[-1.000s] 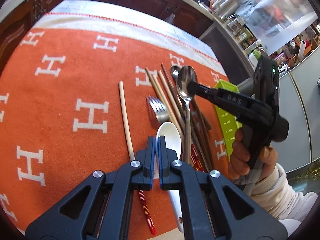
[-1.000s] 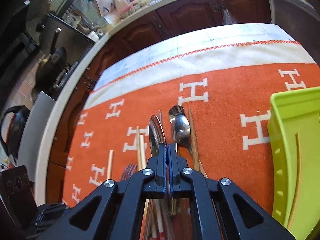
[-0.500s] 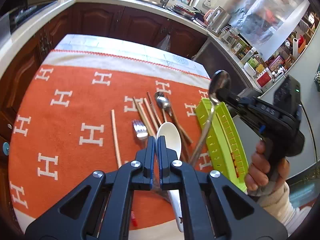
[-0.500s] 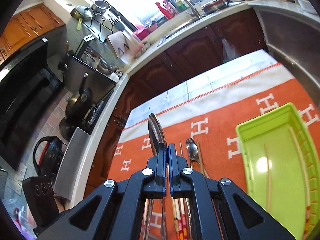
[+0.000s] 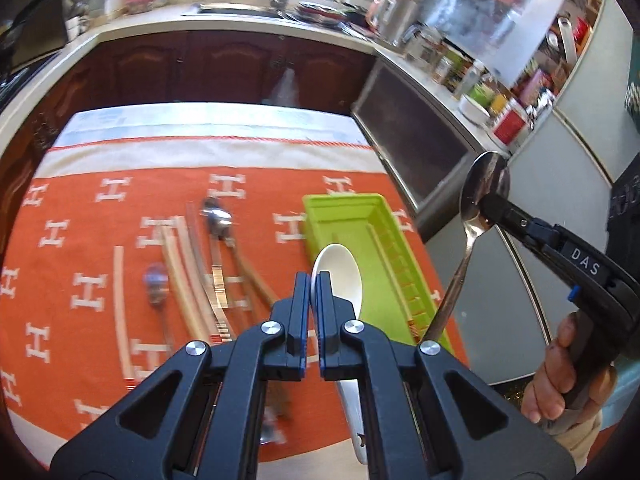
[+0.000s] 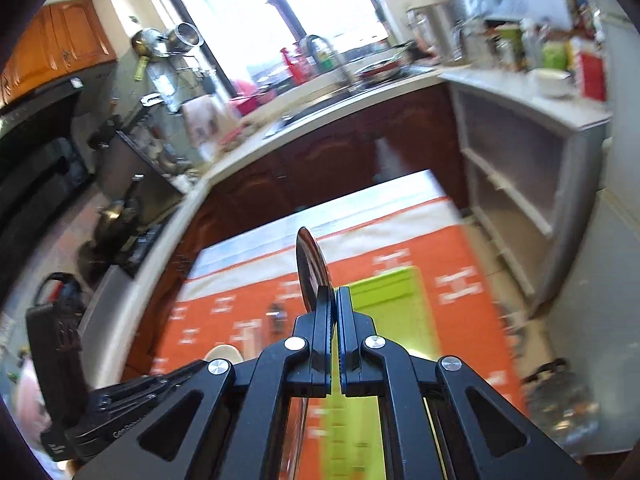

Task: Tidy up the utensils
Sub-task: 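Carry the white spoon with the left tool while the right tool carries the steel spoon toward the tray, then lower both spoons into the green tray and open both tools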

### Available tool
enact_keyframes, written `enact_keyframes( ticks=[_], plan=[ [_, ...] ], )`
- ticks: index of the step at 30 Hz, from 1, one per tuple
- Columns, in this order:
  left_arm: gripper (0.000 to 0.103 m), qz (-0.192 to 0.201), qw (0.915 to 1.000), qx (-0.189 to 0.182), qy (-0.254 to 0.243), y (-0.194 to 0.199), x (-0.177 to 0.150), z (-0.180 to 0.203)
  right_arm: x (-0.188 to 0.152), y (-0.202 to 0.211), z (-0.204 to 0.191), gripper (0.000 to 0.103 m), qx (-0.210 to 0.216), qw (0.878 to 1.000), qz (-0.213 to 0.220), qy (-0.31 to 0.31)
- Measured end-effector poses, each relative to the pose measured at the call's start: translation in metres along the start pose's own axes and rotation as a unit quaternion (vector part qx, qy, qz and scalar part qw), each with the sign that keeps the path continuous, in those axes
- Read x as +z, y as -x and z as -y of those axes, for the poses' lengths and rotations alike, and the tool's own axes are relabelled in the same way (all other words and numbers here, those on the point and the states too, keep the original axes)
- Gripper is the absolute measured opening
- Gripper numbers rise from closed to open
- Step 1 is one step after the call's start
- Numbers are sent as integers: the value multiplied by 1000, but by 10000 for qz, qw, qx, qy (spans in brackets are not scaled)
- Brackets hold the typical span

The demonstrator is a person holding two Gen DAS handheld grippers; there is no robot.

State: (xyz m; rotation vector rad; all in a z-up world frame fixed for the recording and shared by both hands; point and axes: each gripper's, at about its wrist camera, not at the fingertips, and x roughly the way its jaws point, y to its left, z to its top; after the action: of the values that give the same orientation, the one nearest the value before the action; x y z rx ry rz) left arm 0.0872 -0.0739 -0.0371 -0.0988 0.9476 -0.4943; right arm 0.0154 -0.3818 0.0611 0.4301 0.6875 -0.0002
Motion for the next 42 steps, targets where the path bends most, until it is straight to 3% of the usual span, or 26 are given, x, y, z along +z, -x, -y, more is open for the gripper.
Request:
enact_keyframes(
  ticks=[4, 7, 16, 24, 29, 34, 39, 42],
  plan=[
    [1, -118, 9998, 45, -123, -32, -7, 36, -2, 7, 29, 2, -457, 9988, -92, 168],
    [1, -192, 9997, 108, -134, -58, -18, 45, -9, -10, 47, 2, -648, 9968, -374, 289],
    [1, -338, 9990, 255, -120, -102, -45, 34, -26, -88, 64, 2, -423, 9915, -1141, 467],
    [2, -409, 9990, 173, -27, -108, -44, 21, -30, -165, 59, 3, -272, 9838, -1724, 420],
    [2, -563, 9983, 155, 14, -106, -42, 10, -35, -218, 56, 3, -46, 9799, -1993, 42],
    [2, -586, 9982, 159, 15, -96, -42, 0, -35, -233, 47, 15, -17, 9799, -1995, 33],
    [2, -562, 9976, 400, -83, -82, -42, -7, -31, -215, 37, 32, -195, 9833, -1800, 186],
    [2, -541, 9973, 488, -54, -73, -43, -14, -32, -199, 30, 34, -323, 9843, -1705, 308]
  ],
)
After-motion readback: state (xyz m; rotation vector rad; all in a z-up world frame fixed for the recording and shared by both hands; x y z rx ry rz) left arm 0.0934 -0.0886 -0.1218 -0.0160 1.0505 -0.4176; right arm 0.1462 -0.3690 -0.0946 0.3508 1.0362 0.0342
